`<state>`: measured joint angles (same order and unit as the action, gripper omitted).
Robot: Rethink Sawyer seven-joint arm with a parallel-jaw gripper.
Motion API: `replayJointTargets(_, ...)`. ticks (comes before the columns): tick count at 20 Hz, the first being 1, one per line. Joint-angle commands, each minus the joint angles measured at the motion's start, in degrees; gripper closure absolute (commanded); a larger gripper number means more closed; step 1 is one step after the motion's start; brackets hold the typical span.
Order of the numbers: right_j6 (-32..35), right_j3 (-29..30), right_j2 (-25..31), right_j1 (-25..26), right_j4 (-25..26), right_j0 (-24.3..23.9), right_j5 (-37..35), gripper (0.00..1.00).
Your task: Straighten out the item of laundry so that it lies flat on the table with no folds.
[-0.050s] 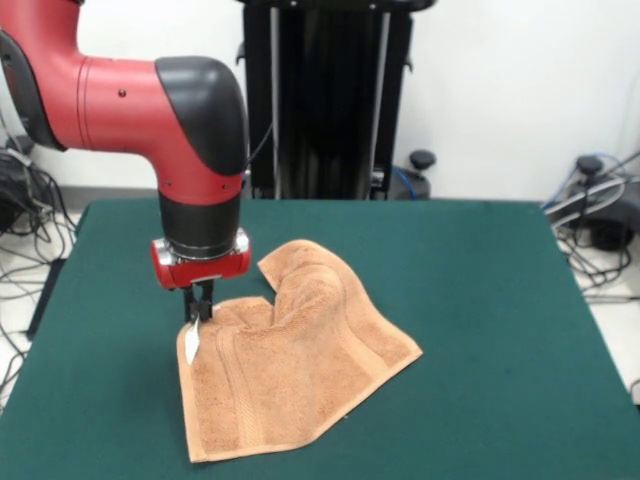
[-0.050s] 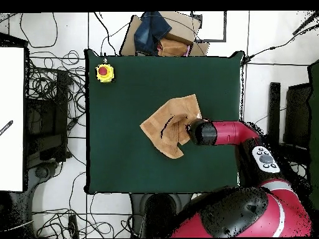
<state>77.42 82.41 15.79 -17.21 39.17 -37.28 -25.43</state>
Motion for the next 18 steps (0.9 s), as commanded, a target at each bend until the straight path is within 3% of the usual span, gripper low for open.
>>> replayJointTargets(1,-11.7,0.5,6.6,1.3,4.0,-0.5,-2.8,1.0)
replayJointTargets(5,-17.6,-1.8,8.6,1.0,3.2,-3.0,-8.5,1.0)
replayJointTargets(8,-16.6,-1.5,7.6,-1.2,3.3,-1.9,-11.3,1.0)
replayJointTargets(11,-9.4,0.7,4.4,-4.1,1.5,1.1,-13.8,1.0)
replayJointTargets(18,14.4,10.1,-2.3,-10.0,-4.8,10.1,-13.3,1.0)
